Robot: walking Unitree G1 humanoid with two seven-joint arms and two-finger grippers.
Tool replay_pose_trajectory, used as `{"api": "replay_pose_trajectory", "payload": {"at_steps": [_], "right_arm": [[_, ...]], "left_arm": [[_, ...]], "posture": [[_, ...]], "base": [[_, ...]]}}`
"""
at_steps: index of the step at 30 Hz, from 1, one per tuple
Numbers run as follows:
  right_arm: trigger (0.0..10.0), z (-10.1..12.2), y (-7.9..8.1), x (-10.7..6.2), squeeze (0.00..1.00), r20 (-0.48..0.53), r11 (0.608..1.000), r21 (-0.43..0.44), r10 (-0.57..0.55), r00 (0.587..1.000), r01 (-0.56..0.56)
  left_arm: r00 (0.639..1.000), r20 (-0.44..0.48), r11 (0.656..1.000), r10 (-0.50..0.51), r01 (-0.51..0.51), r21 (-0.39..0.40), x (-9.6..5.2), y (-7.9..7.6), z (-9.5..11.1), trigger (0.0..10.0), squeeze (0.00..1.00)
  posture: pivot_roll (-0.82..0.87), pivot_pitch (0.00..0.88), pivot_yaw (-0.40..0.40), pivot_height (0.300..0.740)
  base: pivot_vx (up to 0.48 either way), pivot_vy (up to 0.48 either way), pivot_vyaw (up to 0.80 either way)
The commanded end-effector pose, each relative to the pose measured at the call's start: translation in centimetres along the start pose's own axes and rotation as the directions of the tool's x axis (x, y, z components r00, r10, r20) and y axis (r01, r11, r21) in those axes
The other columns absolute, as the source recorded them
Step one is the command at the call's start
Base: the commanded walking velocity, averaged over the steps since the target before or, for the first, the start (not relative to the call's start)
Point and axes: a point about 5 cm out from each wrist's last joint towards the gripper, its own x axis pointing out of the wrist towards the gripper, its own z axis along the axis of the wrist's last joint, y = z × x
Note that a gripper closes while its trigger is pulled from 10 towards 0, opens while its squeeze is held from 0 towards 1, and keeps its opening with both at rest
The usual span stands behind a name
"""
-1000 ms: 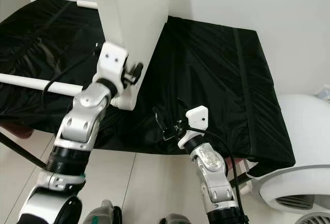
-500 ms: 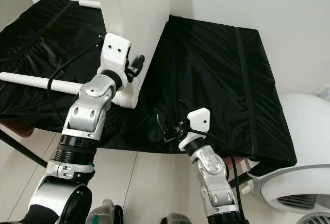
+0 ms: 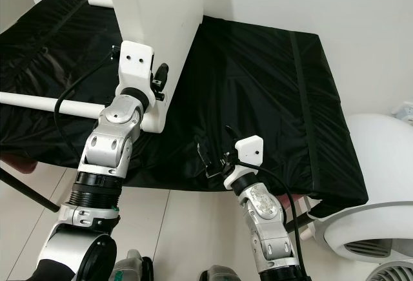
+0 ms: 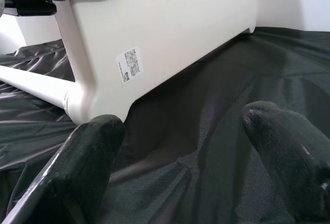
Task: Building children table
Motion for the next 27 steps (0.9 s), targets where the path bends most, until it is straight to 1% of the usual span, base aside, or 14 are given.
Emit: {"api": "replay_pose_trajectory", "payload": {"at_steps": [1,2,4,6,7,10,11,12,14,17,19,22,25,27], "right_arm": [[10.0,0.1,0.0,0.1,0.00,-0.005,1.000,0.000,0.001,1.000,-0.001],[10.0,0.1,0.0,0.1,0.00,-0.005,1.000,0.000,0.001,1.000,-0.001],[10.0,0.1,-0.1,0.1,0.00,-0.005,1.000,-0.002,0.001,1.000,-0.001],[10.0,0.0,-0.1,0.2,0.00,-0.005,1.000,-0.003,0.002,1.000,-0.002],[10.0,0.0,-0.1,0.2,0.00,-0.005,1.000,-0.003,0.002,1.000,-0.002],[10.0,0.0,-0.3,0.3,0.00,-0.005,1.000,-0.006,0.000,1.000,0.000],[10.0,0.0,-0.3,0.3,0.00,-0.005,1.000,-0.006,0.000,1.000,0.000],[10.0,0.0,-0.6,0.4,0.00,-0.004,1.000,-0.011,-0.008,1.000,0.008],[10.0,0.0,-0.6,0.4,0.00,-0.004,1.000,-0.011,-0.008,1.000,0.008],[10.0,0.0,-1.1,0.3,0.00,-0.003,0.999,-0.021,-0.031,1.000,0.030],[10.0,0.0,-1.1,0.3,0.00,-0.003,0.999,-0.023,-0.034,0.999,0.034],[10.0,-0.2,-1.1,0.2,0.00,-0.006,0.999,-0.023,-0.039,0.999,0.039],[10.0,-0.3,-1.1,0.1,0.00,-0.008,0.999,-0.023,-0.042,0.999,0.042],[10.0,-0.4,-1.0,0.2,0.00,-0.010,0.999,-0.021,-0.042,0.999,0.042]], "left_arm": [[0.997,0.077,0.998,-0.022,0.026,-0.057,-0.4,-1.7,1.3,10.0,0.00],[0.997,0.077,0.998,-0.022,0.026,-0.057,-0.4,-1.7,1.3,10.0,0.00],[0.988,0.112,0.991,-0.108,0.116,-0.072,-0.8,-3.1,1.9,10.0,0.00],[0.976,0.132,0.980,-0.172,0.182,-0.074,-1.1,-4.3,2.3,10.0,0.00],[0.976,0.132,0.980,-0.172,0.182,-0.074,-1.1,-4.3,2.3,10.0,0.00],[0.954,0.155,0.960,-0.257,0.271,-0.073,-1.3,-5.9,2.8,10.0,0.00],[0.954,0.155,0.960,-0.257,0.271,-0.073,-1.3,-5.9,2.8,10.0,0.00],[0.935,0.169,0.943,-0.313,0.327,-0.065,-1.5,-7.0,3.1,10.0,0.00],[0.935,0.169,0.943,-0.313,0.327,-0.065,-1.5,-7.0,3.1,10.0,0.00],[0.905,0.193,0.915,-0.380,0.398,-0.061,-1.7,-8.2,3.7,10.0,0.00],[0.899,0.198,0.910,-0.392,0.410,-0.063,-1.7,-8.4,3.9,10.0,0.00],[0.876,0.227,0.891,-0.426,0.449,-0.062,-1.8,-9.0,4.6,10.0,0.00],[0.867,0.239,0.883,-0.437,0.464,-0.067,-1.8,-9.4,5.1,10.0,0.00],[0.854,0.249,0.872,-0.457,0.485,-0.062,-1.8,-9.8,5.5,10.0,0.00]], "posture": [[-0.03,0.063,-0.016,0.740],[-0.03,0.063,-0.016,0.740],[-0.02,0.064,-0.018,0.740],[-0.02,0.065,-0.017,0.740],[-0.02,0.065,-0.017,0.740],[-0.02,0.067,-0.015,0.740],[-0.02,0.067,-0.015,0.740],[-0.02,0.068,-0.009,0.740],[-0.02,0.068,-0.009,0.740],[-0.03,0.068,0.001,0.740],[-0.03,0.068,0.002,0.740],[-0.04,0.068,0.005,0.740],[-0.04,0.068,0.006,0.740],[-0.03,0.068,0.006,0.740]], "base": [[0.000,0.000,0.00],[0.000,0.000,0.00],[0.000,0.000,0.00],[0.000,0.000,0.00],[0.000,0.000,0.00],[0.000,0.000,0.00],[0.000,0.000,0.00],[0.000,0.000,0.00],[0.000,0.000,0.00],[0.000,0.000,0.00],[0.000,0.000,0.00],[0.000,0.000,0.00],[0.000,0.000,0.00],[0.000,0.000,0.00]]}}
